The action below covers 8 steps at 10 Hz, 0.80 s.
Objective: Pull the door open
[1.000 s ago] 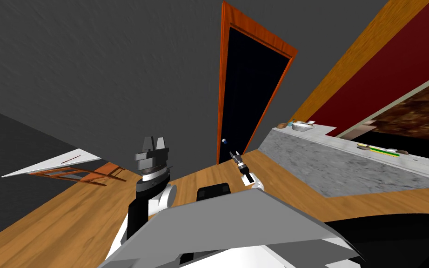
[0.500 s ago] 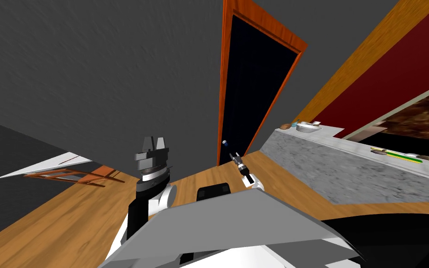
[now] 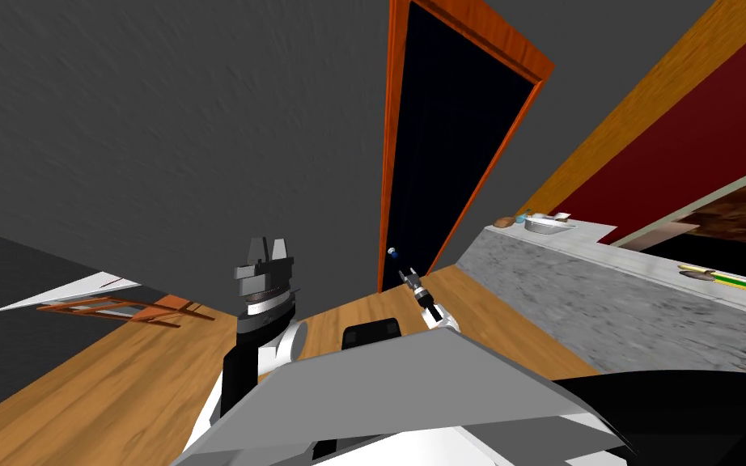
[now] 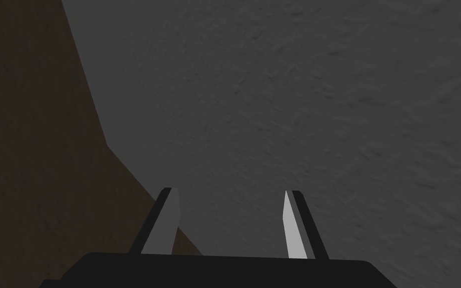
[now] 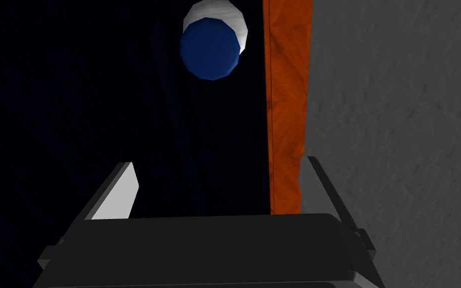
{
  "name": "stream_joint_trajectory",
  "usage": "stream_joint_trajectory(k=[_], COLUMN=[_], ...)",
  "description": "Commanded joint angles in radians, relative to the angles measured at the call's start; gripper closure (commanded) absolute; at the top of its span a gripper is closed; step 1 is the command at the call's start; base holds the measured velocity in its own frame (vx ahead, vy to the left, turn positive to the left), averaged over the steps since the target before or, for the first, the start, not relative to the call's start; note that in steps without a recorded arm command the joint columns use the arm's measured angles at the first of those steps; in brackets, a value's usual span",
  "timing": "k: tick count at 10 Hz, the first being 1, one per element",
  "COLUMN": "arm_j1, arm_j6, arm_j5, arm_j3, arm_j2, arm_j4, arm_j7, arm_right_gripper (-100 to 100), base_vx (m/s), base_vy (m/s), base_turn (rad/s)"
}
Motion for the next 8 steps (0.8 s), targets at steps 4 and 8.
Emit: stream_joint_trajectory(k=[4,8], arm_j1=[-0.024,-0.013], arm_j6=[-0.032,-0.056], arm_j5=[0.026,0.002], arm_j3=[-0.012,-0.041], arm_j2=[-0.006,-0.032], arm_j4=[0.09,0.113], arm_j7=[0.072,0.057], arm_right_gripper=[-100,-100], base_vx=[0.085,0.111], base_vy=[-0.022,0.04], base_turn=[0.019,0.106])
